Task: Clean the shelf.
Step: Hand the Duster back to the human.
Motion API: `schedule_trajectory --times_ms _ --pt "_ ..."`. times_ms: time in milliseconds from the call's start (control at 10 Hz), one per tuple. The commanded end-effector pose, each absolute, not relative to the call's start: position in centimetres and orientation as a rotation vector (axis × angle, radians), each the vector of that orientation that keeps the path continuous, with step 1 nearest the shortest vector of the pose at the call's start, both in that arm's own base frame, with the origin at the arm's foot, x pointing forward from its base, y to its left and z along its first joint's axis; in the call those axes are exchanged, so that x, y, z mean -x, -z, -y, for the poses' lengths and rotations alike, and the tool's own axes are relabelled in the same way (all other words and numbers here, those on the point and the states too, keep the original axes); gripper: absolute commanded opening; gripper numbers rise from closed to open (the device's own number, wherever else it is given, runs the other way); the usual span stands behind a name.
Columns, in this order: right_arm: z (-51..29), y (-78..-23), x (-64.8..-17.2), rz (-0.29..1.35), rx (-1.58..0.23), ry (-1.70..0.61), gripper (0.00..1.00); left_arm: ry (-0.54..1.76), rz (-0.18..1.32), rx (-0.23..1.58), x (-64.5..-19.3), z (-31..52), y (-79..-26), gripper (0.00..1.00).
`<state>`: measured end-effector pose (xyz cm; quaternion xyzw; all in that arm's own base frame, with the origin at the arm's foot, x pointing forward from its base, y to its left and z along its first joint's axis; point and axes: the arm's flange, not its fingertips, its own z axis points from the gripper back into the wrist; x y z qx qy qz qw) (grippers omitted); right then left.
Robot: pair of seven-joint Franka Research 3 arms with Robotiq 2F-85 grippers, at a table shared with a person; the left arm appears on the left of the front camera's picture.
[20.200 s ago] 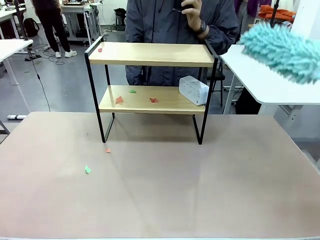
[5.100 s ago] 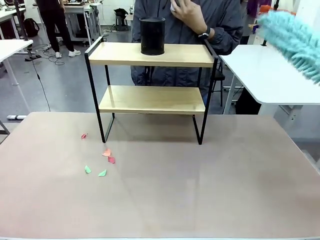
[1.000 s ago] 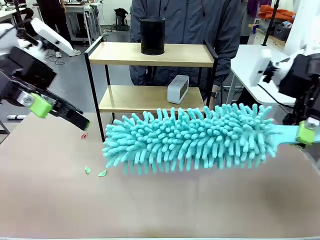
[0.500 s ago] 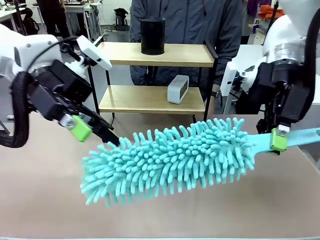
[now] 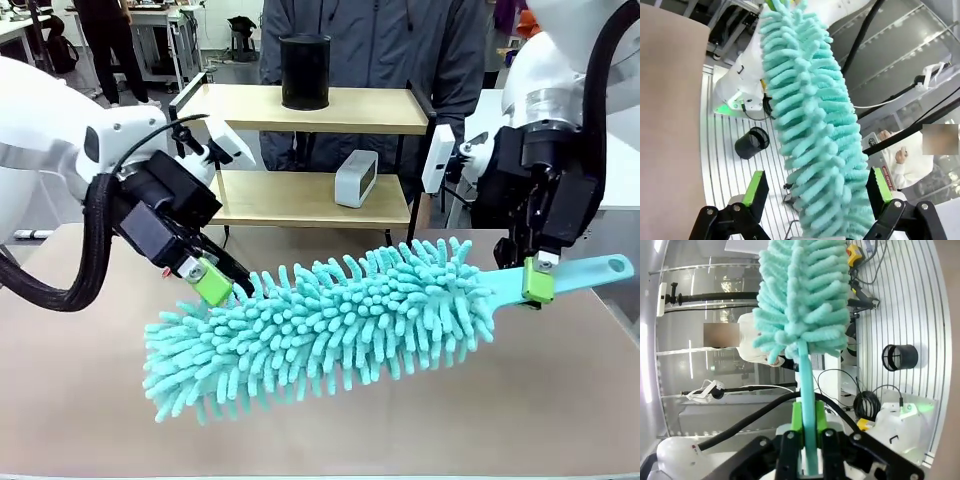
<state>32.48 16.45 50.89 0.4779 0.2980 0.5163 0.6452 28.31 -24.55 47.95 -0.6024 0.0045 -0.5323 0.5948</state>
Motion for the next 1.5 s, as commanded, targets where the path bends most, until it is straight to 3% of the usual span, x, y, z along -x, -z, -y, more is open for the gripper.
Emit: schedule_trajectory --times_ms 0,400,900,1000,1100,1200,1300,1400 --pt "-16.7 -50.6 -33.4 -0.659 -1.101 -1.210 0.12 1.276 -0.112 1.410 -27.1 25.6 -48.7 1.00" --pt "-16.3 -50.3 -33.4 -0.652 -1.120 -1.209 0.12 1.326 -0.209 1.351 -25.2 26.9 -48.1 1.00" --pt "-16.1 -50.3 -33.3 -0.651 -1.122 -1.210 0.12 1.324 -0.203 1.339 -25.0 27.4 -47.8 1.00" --pt "-16.1 -50.2 -33.3 -0.651 -1.123 -1.211 0.12 1.327 -0.173 1.308 -25.1 27.4 -47.7 0.40" --pt "-16.1 -50.2 -33.3 -0.651 -1.123 -1.210 0.12 1.324 -0.165 1.314 -25.2 27.3 -47.7 0.40" --pt "-16.1 -50.2 -33.3 -0.651 -1.124 -1.211 0.12 1.325 -0.163 1.315 -25.2 27.3 -47.8 0.00" --pt "-16.1 -50.3 -33.3 -0.651 -1.123 -1.213 0.12 1.323 -0.171 1.308 -25.2 27.3 -47.8 0.36" --pt "-16.1 -50.3 -33.3 -0.652 -1.122 -1.213 0.12 1.326 -0.176 1.304 -25.2 27.4 -47.8 0.00"
